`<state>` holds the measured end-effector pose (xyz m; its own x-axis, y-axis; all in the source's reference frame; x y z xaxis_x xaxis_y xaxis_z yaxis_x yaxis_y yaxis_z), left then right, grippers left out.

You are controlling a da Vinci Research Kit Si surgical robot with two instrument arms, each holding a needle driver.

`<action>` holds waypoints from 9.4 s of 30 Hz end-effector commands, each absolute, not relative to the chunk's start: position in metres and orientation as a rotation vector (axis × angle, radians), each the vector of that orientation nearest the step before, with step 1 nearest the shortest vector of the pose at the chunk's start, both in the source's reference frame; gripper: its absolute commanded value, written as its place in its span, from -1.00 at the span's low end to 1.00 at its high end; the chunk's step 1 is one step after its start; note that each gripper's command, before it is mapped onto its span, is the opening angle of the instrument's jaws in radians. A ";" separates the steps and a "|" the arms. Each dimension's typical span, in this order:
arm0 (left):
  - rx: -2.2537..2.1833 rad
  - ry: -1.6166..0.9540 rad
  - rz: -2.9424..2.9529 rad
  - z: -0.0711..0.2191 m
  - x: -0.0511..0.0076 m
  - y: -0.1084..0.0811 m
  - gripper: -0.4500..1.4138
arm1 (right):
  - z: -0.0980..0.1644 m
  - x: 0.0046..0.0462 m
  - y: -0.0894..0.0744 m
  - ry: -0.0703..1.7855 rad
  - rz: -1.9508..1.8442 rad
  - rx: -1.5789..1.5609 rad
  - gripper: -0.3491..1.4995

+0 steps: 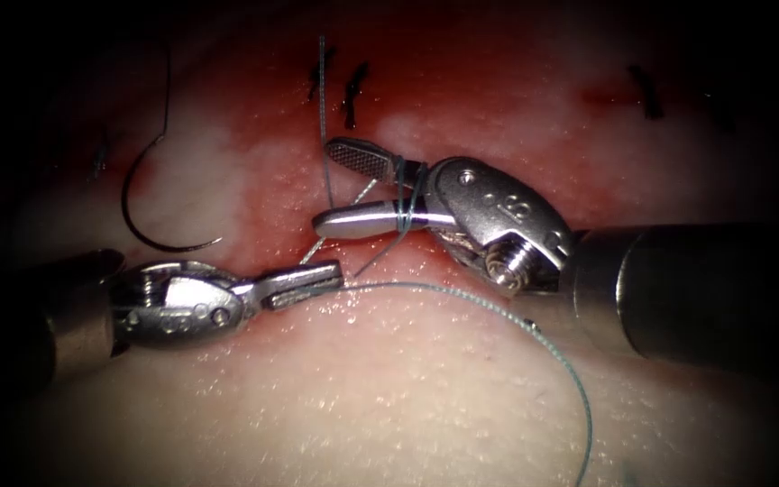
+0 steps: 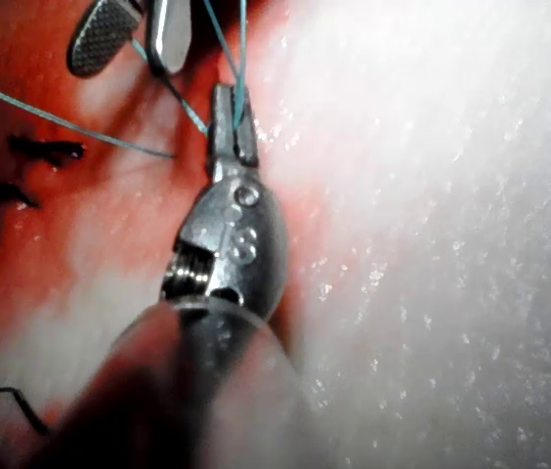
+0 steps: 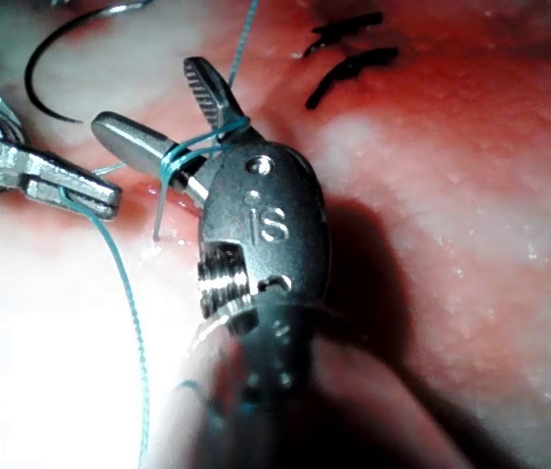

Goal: Wound Closure

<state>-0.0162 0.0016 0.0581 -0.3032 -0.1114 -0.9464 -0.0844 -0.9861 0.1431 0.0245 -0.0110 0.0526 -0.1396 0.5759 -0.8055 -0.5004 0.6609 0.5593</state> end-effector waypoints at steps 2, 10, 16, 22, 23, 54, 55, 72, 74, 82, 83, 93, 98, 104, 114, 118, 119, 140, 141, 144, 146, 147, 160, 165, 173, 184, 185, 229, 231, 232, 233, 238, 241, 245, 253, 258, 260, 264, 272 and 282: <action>1.854 -0.263 -2.519 0.058 -0.0166 0.002 -1.00 | 0.053 0.0254 -0.011 1.417 0.924 0.064 0.51; 1.871 -0.279 -2.567 0.056 -0.0165 0.004 -1.00 | 0.054 0.0263 -0.010 1.321 0.997 0.078 0.58; 1.863 -0.288 -2.578 0.057 -0.0163 0.005 -1.00 | 0.056 0.0263 -0.009 1.279 1.040 0.078 0.58; 1.856 -0.296 -2.589 0.058 -0.0163 0.007 -1.00 | 0.057 0.0259 -0.009 1.272 1.078 0.083 0.58; 1.854 -0.299 -2.594 0.058 -0.0163 0.007 -1.00 | 0.057 0.0259 -0.008 1.268 1.085 0.076 0.58; 1.837 -0.317 -2.619 0.059 -0.0162 0.008 -1.00 | 0.057 0.0313 -0.009 1.258 1.124 0.185 -1.00; 1.836 -0.317 -2.619 0.059 -0.0161 0.008 -1.00 | 0.057 0.0315 -0.010 1.248 1.119 0.194 -1.00; 1.822 -0.299 -2.673 0.059 -0.0123 0.010 -1.00 | 0.052 0.0272 -0.020 1.306 0.998 -0.024 -1.00; 1.824 -0.288 -2.680 0.059 -0.0121 0.011 -1.00 | 0.052 0.0273 -0.020 1.305 0.951 -0.055 -1.00; 1.795 -0.273 -2.715 0.058 -0.0109 0.016 -1.00 | 0.049 0.0267 -0.023 1.294 0.885 -0.084 -1.00; 1.790 -0.275 -2.716 0.058 -0.0108 0.016 -1.00 | 0.049 0.0267 -0.023 1.294 0.879 -0.083 -1.00; 1.714 -0.347 -2.715 0.057 -0.0102 0.023 -1.00 | 0.046 0.0266 -0.026 1.280 0.831 -0.076 -1.00; 1.691 -0.446 -2.696 0.057 -0.0098 0.027 -1.00 | 0.045 0.0266 -0.026 1.268 0.821 -0.087 -1.00; 1.653 -0.525 -2.712 0.057 -0.0098 0.030 -1.00 | 0.045 0.0269 -0.026 1.177 0.819 -0.129 -1.00; 1.612 -0.572 -2.729 0.058 -0.0098 0.032 -1.00 | 0.045 0.0274 -0.026 1.169 0.819 -0.138 -1.00; 1.572 -0.663 -2.715 0.059 -0.0100 0.034 -1.00 | 0.046 0.0281 -0.026 1.175 0.812 -0.138 -1.00; 1.545 -0.697 -2.728 0.059 -0.0101 0.034 -1.00 | 0.046 0.0283 -0.026 1.176 0.812 -0.138 -1.00; 1.168 -1.278 -2.916 0.061 -0.0146 0.040 -1.00 | 0.049 0.0281 -0.028 1.138 0.754 -0.133 -1.00; 1.156 -1.283 -2.915 0.061 -0.0148 0.041 -1.00 | 0.049 0.0280 -0.028 1.135 0.752 -0.135 -1.00; 1.100 -1.299 -2.895 0.061 -0.0152 0.041 -1.00 | 0.050 0.0275 -0.030 1.118 0.739 -0.134 -1.00; 1.078 -1.303 -2.885 0.062 -0.0152 0.041 -1.00 | 0.050 0.0273 -0.031 1.107 0.726 -0.132 -1.00; 1.070 -1.304 -2.882 0.062 -0.0152 0.042 -1.00 | 0.050 0.0272 -0.031 1.101 0.720 -0.131 -1.00; 0.961 -1.310 -2.844 0.062 -0.0151 0.045 -1.00 | 0.051 0.0267 -0.034 1.081 0.719 -0.110 -1.00; 0.926 -1.313 -2.828 0.062 -0.0152 0.045 -1.00 | 0.051 0.0264 -0.035 1.068 0.725 -0.093 -1.00; 0.923 -1.311 -2.833 0.062 -0.0152 0.045 -1.00 | 0.051 0.0260 -0.036 1.049 0.730 -0.071 -1.00; 0.986 -1.309 -2.826 0.062 -0.0152 0.045 -1.00 | 0.051 0.0262 -0.036 1.055 0.742 -0.073 -1.00; 1.038 -1.309 -2.811 0.062 -0.0153 0.044 -1.00 | 0.051 0.0262 -0.036 1.064 0.746 -0.077 -1.00; 2.463 0.261 -1.876 0.043 -0.0121 0.014 -1.00 | 0.045 0.0203 -0.025 1.251 0.620 0.040 -0.93; 2.442 0.273 -1.916 0.043 -0.0116 0.013 -1.00 | 0.045 0.0207 -0.023 1.269 0.618 0.056 -1.00; 2.429 0.272 -1.932 0.043 -0.0114 0.013 -1.00 | 0.045 0.0209 -0.022 1.275 0.638 0.078 -1.00; 2.427 0.276 -1.941 0.043 -0.0113 0.013 -1.00 | 0.045 0.0212 -0.021 1.276 0.654 0.094 -1.00; 2.375 0.270 -1.981 0.042 -0.0115 0.011 -1.00 | 0.047 0.0234 -0.019 1.281 0.734 0.160 -1.00; 2.351 0.262 -1.991 0.042 -0.0124 0.009 -1.00 | 0.047 0.0252 -0.018 1.295 0.760 0.218 -1.00; 2.316 0.230 -1.981 0.042 -0.0142 0.008 -1.00 | 0.048 0.0276 -0.016 1.292 0.734 0.280 -1.00; 2.281 0.080 -1.906 0.042 -0.0163 0.006 -1.00 | 0.052 0.0305 -0.015 1.242 0.688 0.345 -1.00; 2.284 0.079 -1.881 0.043 -0.0165 0.005 -1.00 | 0.053 0.0313 -0.015 1.260 0.681 0.365 -1.00; 2.296 0.076 -1.862 0.043 -0.0166 0.005 -1.00 | 0.054 0.0316 -0.014 1.305 0.696 0.381 -1.00; 2.302 0.073 -1.851 0.044 -0.0173 0.004 -1.00 | 0.054 0.0325 -0.013 1.355 0.701 0.405 -1.00; 2.330 0.117 -1.848 0.046 -0.0183 0.003 -1.00 | 0.056 0.0342 -0.012 1.507 0.722 0.518 -1.00; 2.399 0.154 -1.864 0.051 -0.0170 0.003 -1.00 | 0.055 0.0337 -0.011 1.787 0.755 0.698 -1.00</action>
